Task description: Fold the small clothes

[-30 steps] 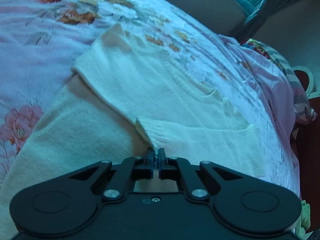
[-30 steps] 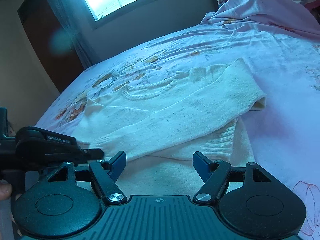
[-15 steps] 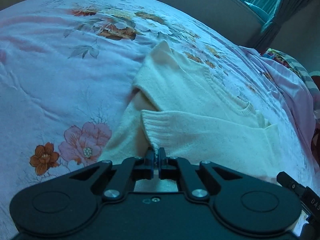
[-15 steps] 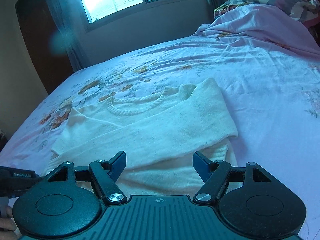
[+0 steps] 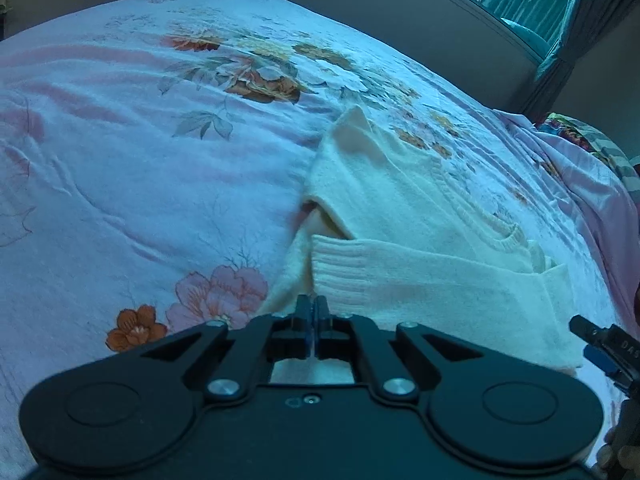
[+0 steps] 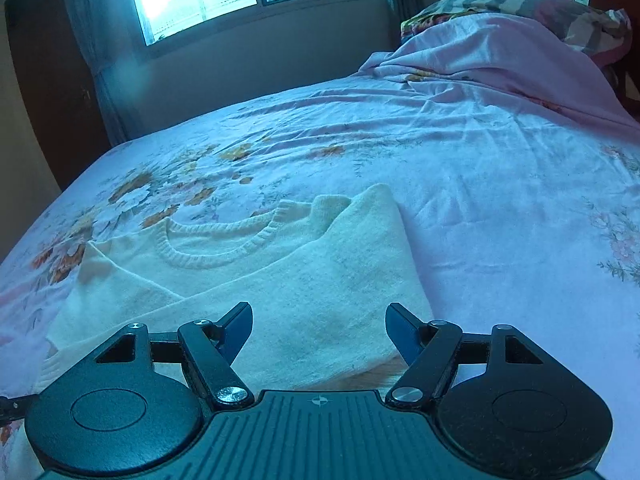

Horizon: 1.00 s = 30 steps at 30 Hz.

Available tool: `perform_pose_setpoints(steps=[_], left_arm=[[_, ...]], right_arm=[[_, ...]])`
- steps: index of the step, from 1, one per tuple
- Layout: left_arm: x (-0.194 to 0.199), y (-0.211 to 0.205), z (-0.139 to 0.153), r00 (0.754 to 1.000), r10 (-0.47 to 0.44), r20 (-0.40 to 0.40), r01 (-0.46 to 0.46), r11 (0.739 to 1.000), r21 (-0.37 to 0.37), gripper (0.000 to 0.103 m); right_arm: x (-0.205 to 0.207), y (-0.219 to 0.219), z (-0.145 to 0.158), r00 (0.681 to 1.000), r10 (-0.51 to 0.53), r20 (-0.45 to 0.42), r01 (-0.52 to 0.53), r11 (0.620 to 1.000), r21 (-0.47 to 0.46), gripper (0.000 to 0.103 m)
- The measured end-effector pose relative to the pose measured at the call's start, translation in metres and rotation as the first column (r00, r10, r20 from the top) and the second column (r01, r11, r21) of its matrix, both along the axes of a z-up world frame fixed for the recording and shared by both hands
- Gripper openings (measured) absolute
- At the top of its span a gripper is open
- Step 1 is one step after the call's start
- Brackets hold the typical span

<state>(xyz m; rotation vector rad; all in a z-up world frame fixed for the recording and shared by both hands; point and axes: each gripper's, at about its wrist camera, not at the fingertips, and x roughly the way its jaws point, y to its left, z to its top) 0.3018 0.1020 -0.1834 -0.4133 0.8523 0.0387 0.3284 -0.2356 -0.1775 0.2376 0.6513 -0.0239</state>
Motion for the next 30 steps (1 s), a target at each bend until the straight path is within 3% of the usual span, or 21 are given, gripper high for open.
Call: perform_pose_setpoints(steps=[5, 6, 7, 9, 11, 13, 16, 18, 20, 22, 25, 27, 29, 30], left_arm=[[0.003, 0.001, -0.001, 0.999, -0.034, -0.021, 0.034, 0.999, -0.027, 0.002], [0.002, -0.001, 0.002, 0.999, -0.039, -0.012, 0.039, 0.999, -0.031, 0.008], [0.001, -0.002, 0.004, 0.999, -0.050, -0.006, 0.050, 0.998, -0.043, 0.024], [0.003, -0.004, 0.006, 0.998, -0.060, -0.003, 0.060, 0.995, -0.085, 0.041], [0.002, -0.001, 0.007, 0.999, -0.031, -0.008, 0.030, 0.993, -0.116, 0.065], [-0.002, 0.002, 0.010, 1.000, -0.002, 0.015, 0.003, 0.993, -0.118, 0.071], [-0.004, 0.005, 0.017, 0.999, 0.016, 0.028, -0.012, 0.993, -0.115, 0.070], [-0.001, 0.001, 0.017, 1.000, -0.025, 0.019, 0.026, 0.996, -0.088, 0.064], [0.007, -0.002, 0.009, 0.998, -0.066, -0.024, 0.063, 0.991, -0.117, 0.037], [0.008, -0.007, 0.003, 0.996, -0.080, -0.040, 0.074, 0.990, -0.116, 0.031], [0.008, -0.010, -0.003, 0.996, -0.080, -0.043, 0.076, 0.993, -0.092, 0.030], [0.011, -0.011, -0.005, 0.996, -0.072, -0.044, 0.068, 0.993, -0.092, 0.023], [0.013, -0.010, -0.005, 0.997, -0.058, -0.043, 0.053, 0.994, -0.098, 0.008], [0.012, -0.009, -0.004, 0.998, -0.051, -0.038, 0.047, 0.994, -0.099, 0.008]], right_arm=[[0.008, 0.006, -0.011, 0.999, 0.015, -0.047, -0.015, 1.000, 0.004, 0.073], [0.006, 0.004, -0.012, 0.999, 0.011, -0.045, -0.010, 1.000, 0.021, 0.073], [0.004, 0.002, -0.012, 0.999, 0.007, -0.045, -0.005, 0.999, 0.038, 0.073], [0.001, 0.001, -0.012, 0.999, 0.005, -0.046, -0.002, 0.999, 0.046, 0.073], [-0.002, 0.003, -0.010, 0.999, 0.013, -0.041, -0.012, 0.999, 0.038, 0.073], [-0.007, 0.005, -0.008, 0.999, 0.021, -0.031, -0.020, 0.999, 0.031, 0.073], [-0.009, 0.007, -0.007, 0.999, 0.033, -0.031, -0.032, 0.999, 0.028, 0.073], [-0.012, 0.008, -0.005, 0.999, 0.031, -0.019, -0.030, 0.999, 0.032, 0.073], [-0.013, 0.008, -0.005, 0.999, 0.029, -0.023, -0.028, 0.999, 0.041, 0.073], [-0.014, 0.009, -0.005, 0.999, 0.032, -0.027, -0.031, 0.998, 0.051, 0.073], [-0.018, 0.011, -0.005, 0.999, 0.043, -0.022, -0.042, 0.998, 0.045, 0.073], [-0.020, 0.012, -0.005, 0.999, 0.044, -0.021, -0.043, 0.998, 0.044, 0.073], [-0.020, 0.013, -0.006, 0.999, 0.043, -0.021, -0.042, 0.998, 0.044, 0.073], [-0.020, 0.013, -0.006, 0.999, 0.041, -0.022, -0.040, 0.998, 0.046, 0.073]])
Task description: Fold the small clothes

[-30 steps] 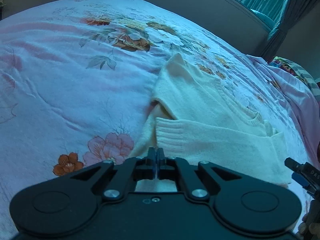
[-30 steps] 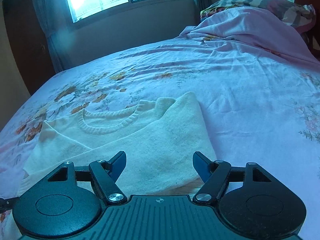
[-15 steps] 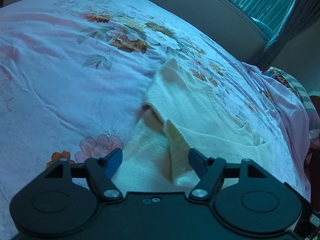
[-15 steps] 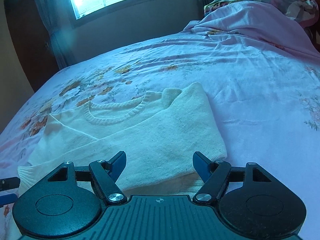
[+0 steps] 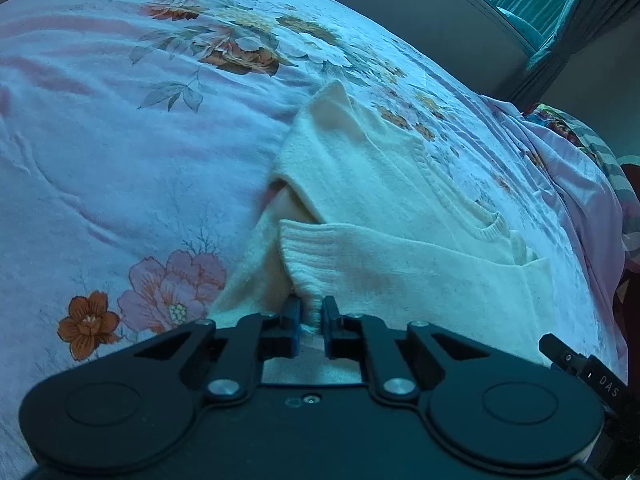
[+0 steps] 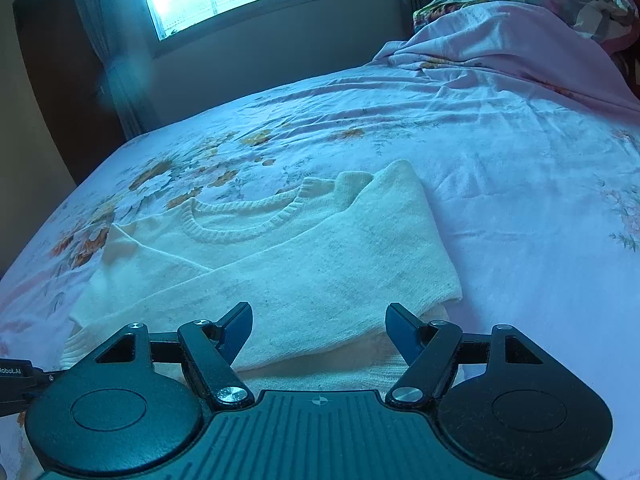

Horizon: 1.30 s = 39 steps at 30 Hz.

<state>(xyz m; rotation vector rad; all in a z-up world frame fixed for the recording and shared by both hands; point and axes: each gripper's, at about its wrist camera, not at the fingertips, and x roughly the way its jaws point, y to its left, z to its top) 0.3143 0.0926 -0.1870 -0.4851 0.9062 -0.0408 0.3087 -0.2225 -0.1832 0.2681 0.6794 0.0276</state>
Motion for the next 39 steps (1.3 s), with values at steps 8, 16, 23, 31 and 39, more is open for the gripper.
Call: perform_pose_setpoints(steps=[8, 16, 23, 31, 39], left_arm=[[0.001, 0.003, 0.006, 0.999, 0.014, 0.040, -0.016, 0.998, 0.063, 0.005], [0.000, -0.004, 0.018, 0.996, 0.028, 0.080, -0.043, 0.980, 0.192, 0.011], [-0.004, -0.031, 0.034, 0.989, -0.071, 0.132, 0.038, 0.971, 0.236, 0.019], [0.034, -0.038, -0.002, 0.996, -0.082, 0.037, 0.070, 0.967, 0.246, 0.020], [0.057, -0.048, -0.001, 0.997, -0.066, 0.043, 0.050, 0.955, 0.293, 0.020]], right_arm=[[0.003, 0.005, 0.002, 1.000, 0.018, 0.021, -0.017, 1.000, -0.024, 0.073], [0.020, 0.000, 0.003, 0.999, 0.025, 0.031, -0.022, 0.994, -0.110, 0.073], [0.049, -0.020, 0.000, 1.000, -0.012, 0.004, 0.013, 0.996, -0.091, 0.073], [0.098, -0.022, -0.038, 0.993, 0.001, -0.117, -0.030, 0.969, -0.246, 0.073], [0.138, -0.025, -0.025, 0.996, -0.002, -0.093, -0.021, 0.968, -0.251, 0.073]])
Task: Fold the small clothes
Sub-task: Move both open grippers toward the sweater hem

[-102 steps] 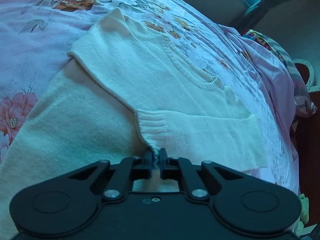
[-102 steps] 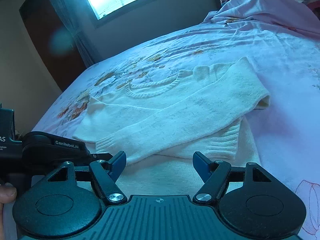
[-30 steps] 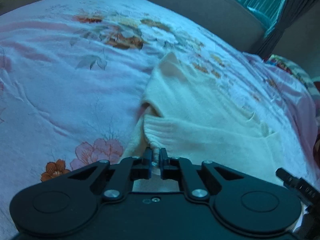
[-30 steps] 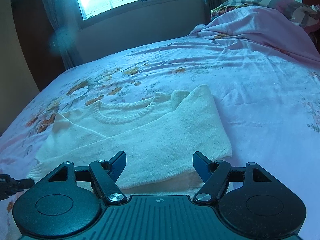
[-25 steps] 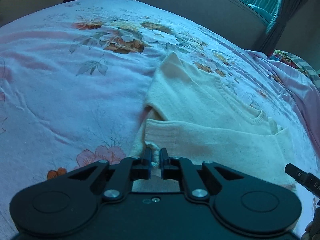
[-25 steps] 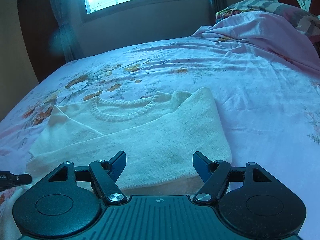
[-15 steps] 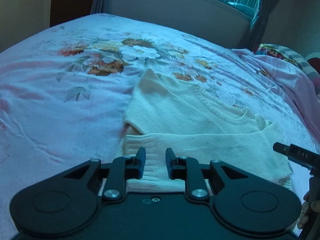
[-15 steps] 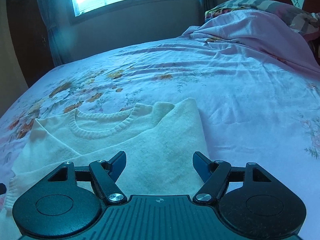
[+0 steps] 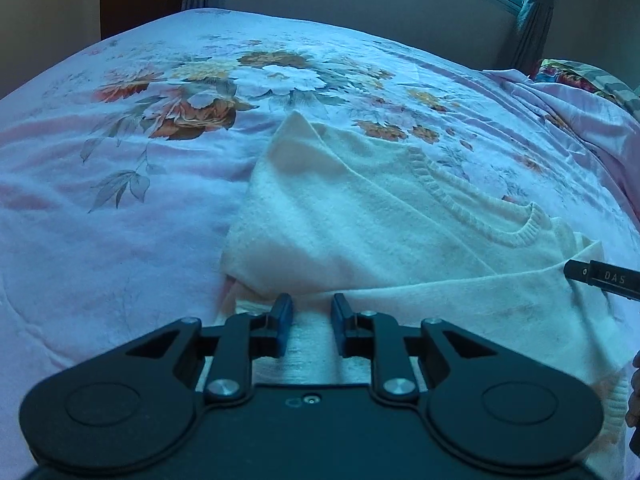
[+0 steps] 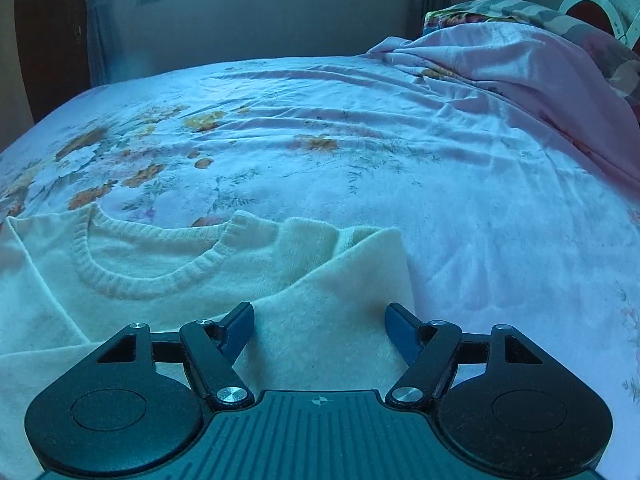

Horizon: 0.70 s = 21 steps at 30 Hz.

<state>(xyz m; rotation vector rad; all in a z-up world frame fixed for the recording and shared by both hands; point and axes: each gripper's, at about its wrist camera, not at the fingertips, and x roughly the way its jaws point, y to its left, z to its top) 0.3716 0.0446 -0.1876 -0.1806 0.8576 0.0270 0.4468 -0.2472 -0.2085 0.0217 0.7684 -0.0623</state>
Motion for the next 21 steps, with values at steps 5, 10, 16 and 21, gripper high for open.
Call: perform_pose_setpoints(steps=[5, 10, 16, 21], left_arm=[[-0.002, 0.002, -0.004, 1.000, -0.028, 0.006, 0.028, 1.000, 0.013, 0.022], [-0.017, 0.004, 0.000, 0.999, -0.049, -0.009, 0.049, 0.998, 0.028, 0.022], [-0.049, -0.001, 0.002, 0.997, -0.073, -0.003, 0.073, 0.994, 0.080, 0.022], [-0.069, 0.001, 0.009, 0.997, -0.078, -0.022, 0.080, 0.992, 0.096, 0.023]], right_arm=[[0.025, -0.006, -0.011, 0.996, -0.014, -0.086, 0.013, 1.000, -0.020, 0.076], [-0.022, 0.005, 0.014, 1.000, 0.012, -0.021, -0.012, 1.000, 0.003, 0.076], [-0.088, 0.027, -0.007, 0.996, 0.077, -0.043, -0.081, 0.992, -0.102, 0.076], [-0.120, 0.025, 0.025, 0.999, 0.035, 0.010, -0.035, 0.999, 0.001, 0.076]])
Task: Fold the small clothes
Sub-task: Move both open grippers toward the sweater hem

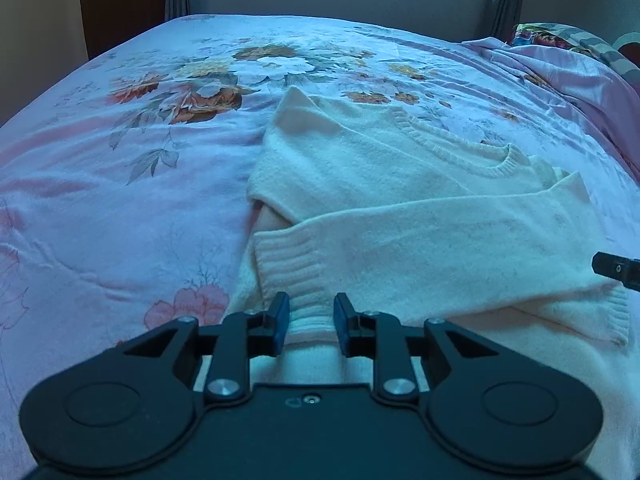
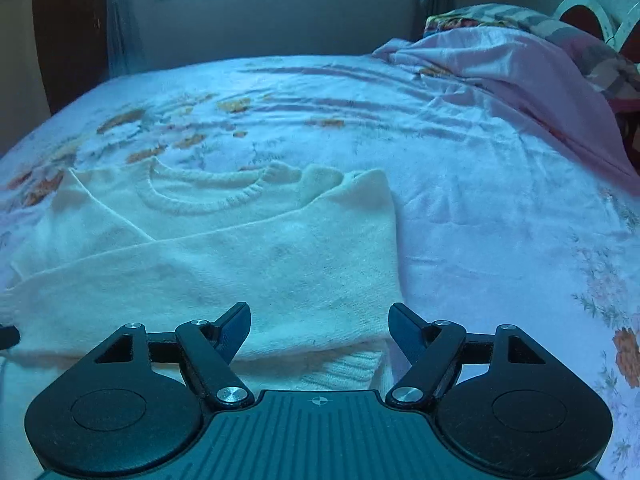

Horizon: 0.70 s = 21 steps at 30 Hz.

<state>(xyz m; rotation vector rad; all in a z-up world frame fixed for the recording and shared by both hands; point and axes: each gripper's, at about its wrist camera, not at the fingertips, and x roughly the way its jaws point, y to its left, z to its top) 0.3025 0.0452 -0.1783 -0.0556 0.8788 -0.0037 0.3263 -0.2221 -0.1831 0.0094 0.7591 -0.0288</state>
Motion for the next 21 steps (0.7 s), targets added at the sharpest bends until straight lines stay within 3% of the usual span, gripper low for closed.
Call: perform_pose_setpoints(steps=[3, 8, 21], left_arm=[[-0.013, -0.001, -0.001, 1.000, 0.010, -0.013, -0.010, 1.000, 0.018, 0.030], [-0.038, -0.002, -0.002, 1.000, 0.003, -0.023, -0.003, 0.999, 0.037, 0.030], [-0.098, 0.000, -0.001, 0.999, -0.021, -0.028, 0.022, 0.998, 0.058, 0.034]], right_arm=[[-0.015, 0.016, -0.020, 0.992, 0.062, -0.106, -0.068, 0.996, -0.054, 0.076], [-0.061, 0.014, -0.014, 0.997, 0.031, -0.074, -0.031, 1.000, 0.000, 0.076], [-0.174, 0.027, -0.025, 0.993, 0.075, -0.093, -0.076, 0.997, -0.006, 0.076]])
